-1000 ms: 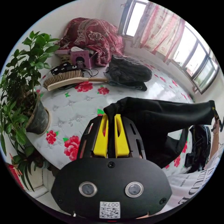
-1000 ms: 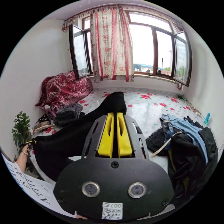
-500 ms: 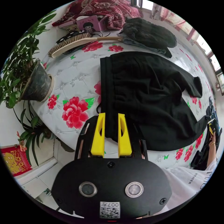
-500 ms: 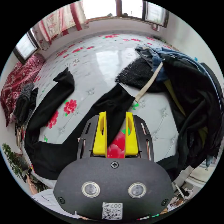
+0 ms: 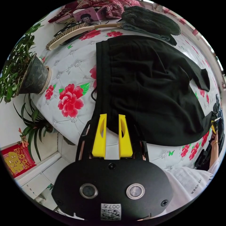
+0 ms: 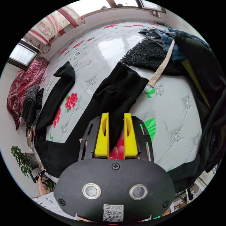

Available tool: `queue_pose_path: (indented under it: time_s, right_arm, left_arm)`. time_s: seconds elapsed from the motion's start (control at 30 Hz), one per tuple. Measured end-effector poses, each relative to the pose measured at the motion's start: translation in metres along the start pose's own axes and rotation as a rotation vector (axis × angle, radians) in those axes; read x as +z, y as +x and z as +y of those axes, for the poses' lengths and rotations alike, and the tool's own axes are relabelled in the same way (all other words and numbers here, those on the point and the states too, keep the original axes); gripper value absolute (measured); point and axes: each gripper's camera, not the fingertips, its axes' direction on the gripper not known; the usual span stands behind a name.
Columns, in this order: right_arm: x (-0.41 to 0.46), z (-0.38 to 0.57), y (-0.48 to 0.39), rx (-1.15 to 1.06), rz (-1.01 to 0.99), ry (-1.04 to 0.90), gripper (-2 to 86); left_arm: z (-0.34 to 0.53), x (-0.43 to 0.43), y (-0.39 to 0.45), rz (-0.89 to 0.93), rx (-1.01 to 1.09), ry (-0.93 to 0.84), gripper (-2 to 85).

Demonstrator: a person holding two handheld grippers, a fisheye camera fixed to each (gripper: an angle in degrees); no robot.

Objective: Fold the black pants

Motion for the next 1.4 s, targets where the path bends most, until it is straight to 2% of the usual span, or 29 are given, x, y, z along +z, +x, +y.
queue_pose_path:
  time_s: [0.13,0.3,0.47,0.6,0.7,0.73,0.8,0.87,0.93,1.0,1.07,1.17,1.3,1.4]
  right_arm:
    - [-0.002,-0.001,-0.010,-0.050,0.023,-0.024,1.1]
    - [-0.060,0.025,0.001,-0.008,-0.097,0.160,0.0]
    - [-0.196,0.101,-0.001,-0.017,-0.258,0.487,-0.2]
    - [-0.284,0.145,-0.026,-0.135,-0.331,0.607,-0.1]
    - [-0.317,0.147,-0.074,-0.311,-0.188,0.528,0.1]
    - [-0.305,0.135,-0.094,-0.375,-0.108,0.400,0.3]
    - [-0.261,0.114,-0.116,-0.421,-0.002,0.234,0.9]
    - [-0.175,0.097,-0.123,-0.416,0.110,0.019,2.1]
    - [-0.132,0.101,-0.118,-0.430,0.117,-0.101,3.0]
    - [-0.124,0.112,-0.102,-0.379,0.067,-0.107,3.7]
    - [-0.130,0.120,-0.061,-0.236,-0.027,-0.039,4.7]
    - [-0.134,0.117,-0.018,-0.106,-0.058,0.032,6.1]
    - [-0.129,0.090,-0.024,-0.124,-0.068,0.050,7.7]
    - [-0.115,0.056,-0.065,-0.209,-0.059,0.056,8.6]
  left_arm:
    - [-0.007,0.007,0.013,-0.014,0.007,-0.018,8.1]
    - [-0.011,0.010,0.025,-0.036,0.039,-0.019,6.6]
    - [-0.006,0.010,0.039,-0.130,0.139,-0.019,2.9]
    - [0.004,0.008,0.035,-0.161,0.172,-0.030,1.3]
    - [0.017,0.001,0.018,-0.204,0.166,-0.046,1.1]
    - [0.021,-0.003,0.008,-0.236,0.148,-0.049,1.4]
    - [0.026,-0.006,-0.009,-0.260,0.115,-0.048,2.4]
    - [0.031,-0.005,-0.027,-0.186,0.069,-0.045,4.5]
    - [0.036,-0.005,-0.034,-0.129,0.041,-0.037,5.9]
    - [0.045,-0.010,-0.037,-0.099,0.019,-0.009,6.2]
    - [0.058,-0.011,-0.038,-0.101,-0.014,-0.003,6.1]
    - [0.070,-0.014,-0.033,-0.103,0.008,0.001,6.2]
    - [0.074,-0.029,-0.018,-0.082,0.057,0.070,6.4]
    - [0.067,-0.029,-0.001,-0.082,0.113,0.082,6.4]
